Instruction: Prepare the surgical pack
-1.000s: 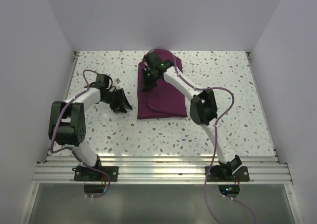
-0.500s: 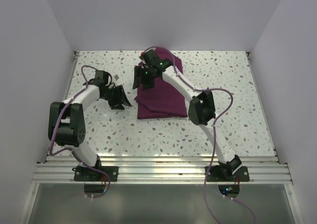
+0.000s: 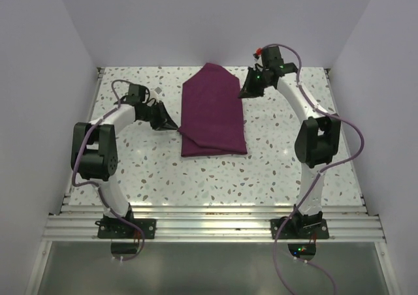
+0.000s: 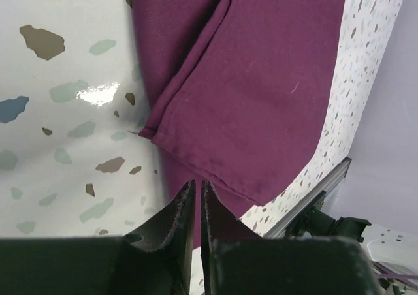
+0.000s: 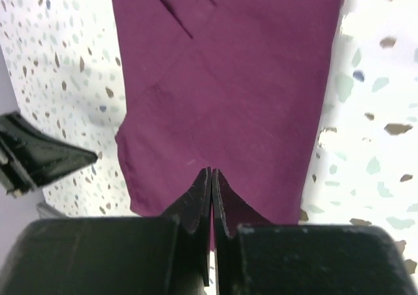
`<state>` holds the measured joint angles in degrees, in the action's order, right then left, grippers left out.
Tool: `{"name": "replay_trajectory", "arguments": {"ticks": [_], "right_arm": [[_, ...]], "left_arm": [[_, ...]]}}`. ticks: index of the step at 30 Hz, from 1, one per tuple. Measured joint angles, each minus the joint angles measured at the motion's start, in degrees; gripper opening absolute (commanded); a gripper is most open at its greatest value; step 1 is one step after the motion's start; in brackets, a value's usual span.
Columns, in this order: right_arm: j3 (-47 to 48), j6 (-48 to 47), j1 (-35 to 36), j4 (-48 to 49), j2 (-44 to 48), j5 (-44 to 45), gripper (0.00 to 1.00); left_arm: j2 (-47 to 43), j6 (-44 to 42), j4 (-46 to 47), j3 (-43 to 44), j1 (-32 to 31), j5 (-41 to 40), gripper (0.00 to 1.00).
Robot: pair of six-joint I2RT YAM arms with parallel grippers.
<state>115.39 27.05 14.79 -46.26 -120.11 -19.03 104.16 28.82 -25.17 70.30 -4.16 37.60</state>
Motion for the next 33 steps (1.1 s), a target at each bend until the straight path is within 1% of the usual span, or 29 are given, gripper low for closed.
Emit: {"name": "replay_trajectory", "arguments": {"ticks": [2,5,10,12,13,14,20,23,25,28,30,33], "right_arm": [[-4.35,-0.39,-0.87,1.99,1.53,-2.01,0.0],[-10.58,-0.5,-0.48,5.49,2.14,-7.37,0.0],[-12.44,-0.04,0.42,9.53,-0.37,-13.11,0.0],[-11.54,0.04,0.48,10.78,-1.64,-14.4,0.0],[-10.62,0.22,0.48,11.37,-2.62,-15.04,0.0],[-9.62,0.42,0.44,12.13,-3.69,-15.37,0.0],[-2.82,3.04,0.15,18.27,-11.58,-18.56,0.0],[1.4,4.48,-0.11,20.31,-16.55,-20.52,0.0],[2.43,5.4,-0.39,21.44,-18.64,-21.42,0.0],[2.47,6.67,-1.38,22.62,-20.98,-22.88,0.0],[2.47,7.58,-2.45,23.61,-22.25,-24.15,0.0],[2.47,8.9,-4.35,25.05,-24.3,-26.1,0.0]], "left_arm": [[1.92,0.81,0.76,0.24,-0.2,1.18,0.08],[4.55,2.01,2.03,1.68,-0.83,2.75,0.08],[7.91,2.29,4.04,5.29,-1.75,3.82,0.08],[9.27,2.29,4.42,6.08,-1.88,3.76,0.05],[10.21,2.25,4.35,6.43,-1.9,3.61,0.01],[10.86,2.25,4.33,6.49,-1.92,3.3,0.0],[11.43,2.08,5.49,7.91,-2.01,0.96,0.0],[11.91,2.64,8.39,11.41,-2.03,1.16,0.0],[13.38,3.78,11.28,14.69,-2.1,1.53,0.0],[18.14,6.21,14.99,20.24,-2.32,3.26,0.0],[23.26,7.78,16.65,25.05,-2.71,5.25,0.0],[30.25,10.08,18.51,29.18,-3.43,7.76,0.0]]}}
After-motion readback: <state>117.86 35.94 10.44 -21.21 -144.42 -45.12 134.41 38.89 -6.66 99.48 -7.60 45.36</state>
